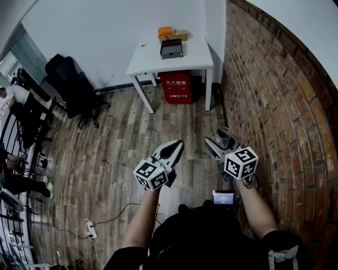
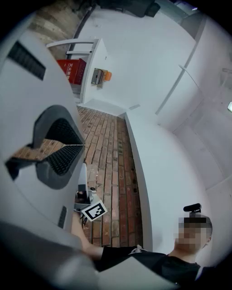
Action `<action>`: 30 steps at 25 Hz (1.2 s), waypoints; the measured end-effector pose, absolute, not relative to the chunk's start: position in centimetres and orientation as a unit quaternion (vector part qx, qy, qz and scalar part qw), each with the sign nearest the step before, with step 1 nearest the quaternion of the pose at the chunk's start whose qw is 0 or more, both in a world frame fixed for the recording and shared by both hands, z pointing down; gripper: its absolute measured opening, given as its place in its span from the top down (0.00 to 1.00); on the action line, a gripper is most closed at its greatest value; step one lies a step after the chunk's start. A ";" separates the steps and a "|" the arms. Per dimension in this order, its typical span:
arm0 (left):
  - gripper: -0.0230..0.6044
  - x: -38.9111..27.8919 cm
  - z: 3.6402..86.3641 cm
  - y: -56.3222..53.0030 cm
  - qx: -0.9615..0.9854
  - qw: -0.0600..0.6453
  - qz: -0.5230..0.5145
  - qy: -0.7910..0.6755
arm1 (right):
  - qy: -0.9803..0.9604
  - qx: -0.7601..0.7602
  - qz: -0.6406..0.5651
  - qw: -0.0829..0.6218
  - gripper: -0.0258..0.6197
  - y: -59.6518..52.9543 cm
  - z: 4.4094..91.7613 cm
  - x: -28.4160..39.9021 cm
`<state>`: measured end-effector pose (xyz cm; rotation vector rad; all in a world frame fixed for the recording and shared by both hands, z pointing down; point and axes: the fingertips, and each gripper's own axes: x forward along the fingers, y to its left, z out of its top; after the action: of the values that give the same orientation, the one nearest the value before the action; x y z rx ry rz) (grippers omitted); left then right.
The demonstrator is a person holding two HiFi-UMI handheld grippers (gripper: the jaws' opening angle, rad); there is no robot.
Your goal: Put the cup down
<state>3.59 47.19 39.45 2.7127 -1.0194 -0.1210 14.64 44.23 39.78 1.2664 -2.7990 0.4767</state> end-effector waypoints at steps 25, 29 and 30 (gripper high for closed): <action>0.94 4.2 39.6 47.3 0.927 0.120 -0.041 -0.352 | -0.901 0.401 0.166 0.006 0.53 44.1 40.0 15.4; 0.94 4.2 39.7 47.3 0.927 0.120 -0.041 -0.353 | -0.902 0.400 0.165 0.008 0.53 44.2 40.1 15.2; 0.94 4.2 39.7 47.3 0.927 0.121 -0.040 -0.353 | -0.901 0.400 0.166 0.008 0.53 44.2 40.1 15.3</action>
<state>4.19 47.29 39.72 2.7083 -1.0297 -0.1181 15.25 44.21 40.08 1.2497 -2.8178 0.5176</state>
